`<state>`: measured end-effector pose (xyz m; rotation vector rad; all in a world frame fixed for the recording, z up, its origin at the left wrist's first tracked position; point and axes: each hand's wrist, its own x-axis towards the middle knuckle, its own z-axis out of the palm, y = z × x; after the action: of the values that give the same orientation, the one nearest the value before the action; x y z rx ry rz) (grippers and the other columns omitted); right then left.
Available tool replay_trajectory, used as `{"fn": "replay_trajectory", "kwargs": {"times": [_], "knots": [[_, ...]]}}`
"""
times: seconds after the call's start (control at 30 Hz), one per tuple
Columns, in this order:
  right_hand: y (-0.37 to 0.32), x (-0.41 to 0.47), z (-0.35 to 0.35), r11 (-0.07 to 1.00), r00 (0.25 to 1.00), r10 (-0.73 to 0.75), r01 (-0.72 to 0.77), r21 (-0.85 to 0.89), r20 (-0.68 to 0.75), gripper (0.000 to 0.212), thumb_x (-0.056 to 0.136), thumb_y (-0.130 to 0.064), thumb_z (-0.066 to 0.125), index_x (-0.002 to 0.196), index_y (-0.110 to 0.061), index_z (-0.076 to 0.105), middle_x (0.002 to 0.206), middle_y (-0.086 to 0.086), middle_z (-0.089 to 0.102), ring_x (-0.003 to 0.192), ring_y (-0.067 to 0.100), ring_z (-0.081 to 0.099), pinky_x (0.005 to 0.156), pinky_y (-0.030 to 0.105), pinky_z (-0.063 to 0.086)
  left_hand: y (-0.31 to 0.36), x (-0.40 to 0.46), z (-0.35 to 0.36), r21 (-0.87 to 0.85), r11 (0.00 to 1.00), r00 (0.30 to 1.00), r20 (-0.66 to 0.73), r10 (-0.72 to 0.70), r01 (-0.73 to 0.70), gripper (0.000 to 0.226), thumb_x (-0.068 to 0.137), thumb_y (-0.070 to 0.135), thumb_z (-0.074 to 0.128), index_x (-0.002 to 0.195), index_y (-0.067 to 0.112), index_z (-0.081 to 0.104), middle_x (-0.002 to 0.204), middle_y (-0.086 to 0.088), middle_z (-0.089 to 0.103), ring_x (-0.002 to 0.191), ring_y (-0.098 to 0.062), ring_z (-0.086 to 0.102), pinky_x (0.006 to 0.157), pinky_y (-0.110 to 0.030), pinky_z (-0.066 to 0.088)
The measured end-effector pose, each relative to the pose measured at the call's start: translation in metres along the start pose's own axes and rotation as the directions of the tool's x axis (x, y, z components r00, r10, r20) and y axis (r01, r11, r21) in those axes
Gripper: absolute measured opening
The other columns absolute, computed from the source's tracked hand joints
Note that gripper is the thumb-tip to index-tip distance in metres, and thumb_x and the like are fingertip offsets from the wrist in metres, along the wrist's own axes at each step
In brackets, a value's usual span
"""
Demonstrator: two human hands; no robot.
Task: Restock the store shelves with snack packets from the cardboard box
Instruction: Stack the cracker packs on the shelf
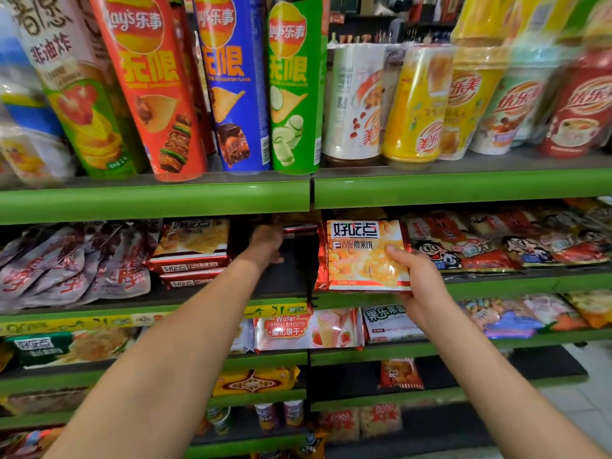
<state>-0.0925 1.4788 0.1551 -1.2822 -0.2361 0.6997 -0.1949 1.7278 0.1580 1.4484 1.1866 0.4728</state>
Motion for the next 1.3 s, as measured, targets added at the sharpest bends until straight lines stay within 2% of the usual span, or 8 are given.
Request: {"fn": "replay_trajectory", "kwargs": {"times": [0.07,0.17,0.27,0.4,0.53,0.77,0.93,1.3], "knots": [[0.0,0.001,-0.001,1.0,1.0,0.003,-0.003,0.005,-0.004,0.075,0.081,-0.025,0.075,0.147,-0.011,0.043,0.126,0.011,0.068,0.119,0.036,0.062,0.109,0.057,0.041,0.005,0.006,-0.002,-0.019,0.998,0.998,-0.006,-0.062,0.062,0.047,0.103,0.033,0.055,0.135,-0.002,0.053,0.109,-0.018,0.054,0.061,-0.03,0.054,0.027,-0.028,0.045],[0.002,0.001,-0.001,1.0,1.0,0.015,-0.015,-0.011,-0.008,0.077,0.081,-0.027,0.075,0.148,-0.012,0.042,0.128,0.011,0.067,0.122,0.035,0.06,0.111,0.058,0.038,0.005,0.011,-0.002,0.0,0.999,0.999,0.002,-0.032,0.032,0.05,0.098,0.028,0.065,0.136,-0.002,0.052,0.109,-0.018,0.054,0.055,-0.023,0.043,0.026,-0.026,0.043],[0.003,0.002,-0.005,0.999,0.999,0.032,-0.032,0.003,0.0,0.066,0.084,-0.024,0.073,0.143,-0.011,0.048,0.118,0.011,0.072,0.111,0.033,0.067,0.106,0.054,0.044,0.004,0.011,-0.004,-0.093,0.995,0.999,0.022,-0.029,0.031,0.048,0.093,0.025,0.071,0.132,0.003,0.054,0.12,-0.018,0.058,0.059,-0.021,0.047,0.042,-0.031,0.052],[0.002,0.009,-0.012,0.998,0.998,0.062,-0.062,0.018,-0.028,0.034,0.084,-0.025,0.072,0.116,-0.015,0.072,0.119,0.01,0.072,0.114,0.033,0.065,0.111,0.057,0.039,0.0,-0.005,-0.01,-0.303,0.949,0.992,0.109,-0.057,0.087,0.008,0.099,0.017,0.06,0.106,0.013,0.059,0.094,-0.01,0.064,0.066,-0.018,0.057,0.042,-0.023,0.054],[0.005,0.013,-0.017,0.996,0.997,0.079,-0.079,0.039,-0.016,0.012,0.084,-0.024,0.071,0.091,-0.022,0.082,0.11,0.003,0.076,0.114,0.03,0.066,0.111,0.054,0.038,-0.021,-0.033,-0.011,-0.531,0.827,0.965,0.256,-0.052,0.185,0.018,0.096,-0.006,0.05,0.104,0.003,0.063,0.102,-0.011,0.067,0.089,-0.022,0.064,0.056,-0.026,0.061],[0.004,0.017,-0.022,0.989,0.997,0.077,-0.073,0.131,-0.026,0.025,0.088,-0.022,0.068,0.112,-0.017,0.068,0.1,0.002,0.078,0.095,0.023,0.075,0.084,0.041,0.057,-0.045,-0.048,-0.027,-0.526,0.834,0.945,0.325,0.014,0.168,0.061,0.083,-0.029,0.041,0.131,0.007,0.05,0.114,-0.013,0.066,0.104,-0.031,0.063,0.07,-0.045,0.058],[0.008,0.019,-0.021,0.982,0.997,0.076,-0.072,0.175,-0.016,0.038,0.087,-0.02,0.068,0.124,-0.015,0.063,0.1,0.001,0.078,0.089,0.019,0.076,0.073,0.035,0.056,-0.048,-0.046,-0.031,-0.544,0.817,0.938,0.346,0.013,0.19,0.051,0.08,-0.029,0.038,0.104,0.009,0.061,0.095,-0.01,0.074,0.095,-0.03,0.067,0.058,-0.04,0.061],[0.006,0.011,-0.017,0.98,0.998,0.064,-0.065,0.188,0.01,0.075,0.067,-0.023,0.075,0.137,-0.009,0.053,0.103,0.003,0.077,0.092,0.02,0.075,0.066,0.032,0.059,-0.051,-0.042,-0.031,-0.555,0.811,0.928,0.37,0.04,0.186,0.05,0.082,-0.027,0.041,0.113,0.008,0.058,0.112,-0.014,0.069,0.105,-0.033,0.066,0.063,-0.042,0.061]]}}
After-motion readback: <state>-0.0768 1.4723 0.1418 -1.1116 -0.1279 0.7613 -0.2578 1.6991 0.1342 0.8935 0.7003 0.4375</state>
